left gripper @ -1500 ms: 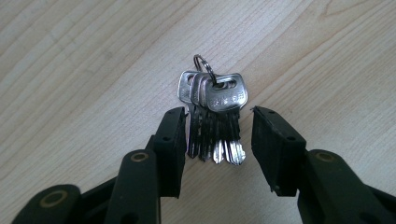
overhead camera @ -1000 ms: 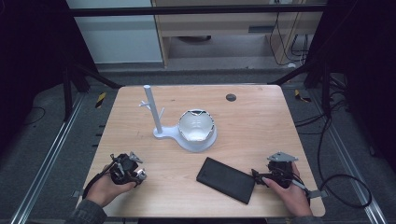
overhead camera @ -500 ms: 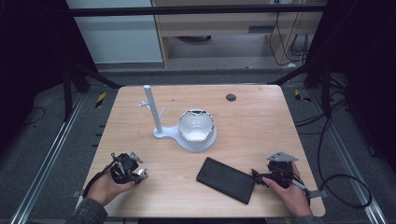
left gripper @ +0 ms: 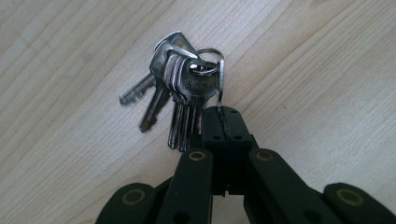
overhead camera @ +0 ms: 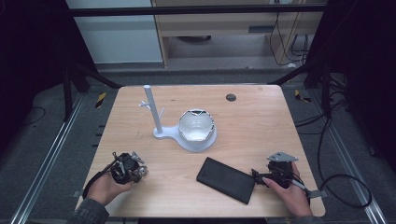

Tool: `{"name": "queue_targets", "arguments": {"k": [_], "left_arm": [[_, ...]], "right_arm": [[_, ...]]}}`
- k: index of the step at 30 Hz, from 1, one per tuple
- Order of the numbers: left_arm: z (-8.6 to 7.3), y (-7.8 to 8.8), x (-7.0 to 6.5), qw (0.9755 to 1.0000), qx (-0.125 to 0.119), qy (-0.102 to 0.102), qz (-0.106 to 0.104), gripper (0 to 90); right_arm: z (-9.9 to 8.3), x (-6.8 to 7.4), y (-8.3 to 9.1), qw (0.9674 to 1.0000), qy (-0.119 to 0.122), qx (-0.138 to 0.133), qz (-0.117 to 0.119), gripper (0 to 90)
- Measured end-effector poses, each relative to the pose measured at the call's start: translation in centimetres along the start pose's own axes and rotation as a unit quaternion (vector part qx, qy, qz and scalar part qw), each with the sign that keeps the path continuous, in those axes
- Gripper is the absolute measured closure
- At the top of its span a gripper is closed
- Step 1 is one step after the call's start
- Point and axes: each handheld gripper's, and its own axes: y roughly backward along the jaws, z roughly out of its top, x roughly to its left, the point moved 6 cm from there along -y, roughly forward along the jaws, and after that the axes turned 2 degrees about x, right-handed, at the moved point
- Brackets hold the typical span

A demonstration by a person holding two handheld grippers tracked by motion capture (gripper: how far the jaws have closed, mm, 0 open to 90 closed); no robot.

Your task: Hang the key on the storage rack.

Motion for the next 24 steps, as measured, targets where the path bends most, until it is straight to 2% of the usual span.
{"name": "queue_targets", "arguments": {"k": [2, 6, 11, 14, 18, 19, 21, 24], "left_arm": [[-0.1, -0.2, -0.2, 1.0000, 0.004, -0.004, -0.003, 89.7], [0.0, -0.3, -0.2, 1.0000, -0.001, -0.004, 0.007, 89.6], [0.0, -0.4, -0.3, 0.9998, -0.014, -0.010, 0.013, 89.7], [0.0, -0.2, -0.3, 0.9996, -0.026, -0.004, 0.013, 89.9], [0.4, 2.3, 0.0, 0.9984, -0.055, -0.004, 0.011, 90.0], [0.4, 2.3, 0.0, 0.9984, -0.055, -0.004, 0.011, 90.0], [1.0, 4.0, 0.0, 0.9978, -0.062, -0.015, 0.022, 90.0], [1.5, 5.2, 0.0, 0.9971, -0.069, -0.019, 0.028, 90.0]], "right_arm": [[0.0, 0.0, 0.0, 1.0000, 0.000, 0.000, 0.000, 3.4], [0.0, 0.0, 0.0, 1.0000, 0.000, 0.000, 0.000, 3.4], [0.0, 0.0, 0.0, 1.0000, -0.001, 0.000, 0.000, 3.5], [0.0, 0.0, 0.0, 1.0000, 0.000, 0.000, 0.000, 3.4], [0.0, 0.0, 0.0, 1.0000, 0.000, 0.000, 0.000, 3.5], [0.0, 0.0, 0.0, 1.0000, 0.000, 0.000, 0.000, 3.5], [0.0, 0.0, 0.0, 1.0000, 0.000, 0.000, 0.000, 3.5], [0.0, 0.0, 0.0, 1.0000, 0.000, 0.000, 0.000, 3.4]]}}
